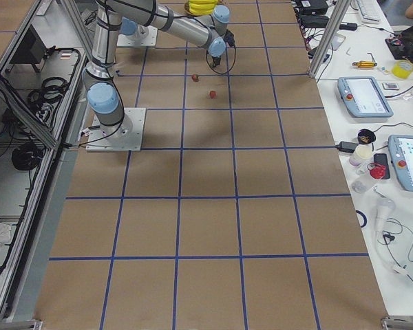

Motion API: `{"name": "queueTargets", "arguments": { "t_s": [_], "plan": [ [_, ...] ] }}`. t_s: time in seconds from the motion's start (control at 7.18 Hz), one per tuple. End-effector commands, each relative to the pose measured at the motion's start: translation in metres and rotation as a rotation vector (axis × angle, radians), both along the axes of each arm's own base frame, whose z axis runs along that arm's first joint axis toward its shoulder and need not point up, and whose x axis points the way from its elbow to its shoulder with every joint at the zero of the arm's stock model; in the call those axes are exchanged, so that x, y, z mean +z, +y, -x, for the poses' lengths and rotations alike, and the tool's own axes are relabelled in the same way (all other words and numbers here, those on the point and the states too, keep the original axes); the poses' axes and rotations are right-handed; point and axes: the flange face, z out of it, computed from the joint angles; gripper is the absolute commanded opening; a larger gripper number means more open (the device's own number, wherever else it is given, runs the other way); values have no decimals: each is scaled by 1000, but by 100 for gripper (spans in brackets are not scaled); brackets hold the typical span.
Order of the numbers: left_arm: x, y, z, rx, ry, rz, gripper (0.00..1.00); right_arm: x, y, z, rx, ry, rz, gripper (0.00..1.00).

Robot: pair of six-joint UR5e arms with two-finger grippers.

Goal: Collect all strawberries into plate
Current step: 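Carry the strawberry with the right gripper toward the plate and release, then move the right gripper to the second strawberry and grasp it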

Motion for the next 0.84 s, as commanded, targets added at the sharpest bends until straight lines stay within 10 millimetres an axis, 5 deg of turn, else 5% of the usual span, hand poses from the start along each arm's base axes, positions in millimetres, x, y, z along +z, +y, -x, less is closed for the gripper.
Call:
{"name": "queueTargets", "arguments": {
  "t_s": [0.0, 0.28, 0.7],
  "plan": [
    [-1, -1, 0, -1, -2, -2, 100, 31, -22, 45, -168, 36, 42, 100],
    [3, 3, -2, 3, -4, 1, 100, 41, -43, 116, -298, 191, 0, 100],
    [2, 2, -3, 5, 0, -1, 100, 29, -31, 132, -860, 288, -162, 100]
  ]
}}
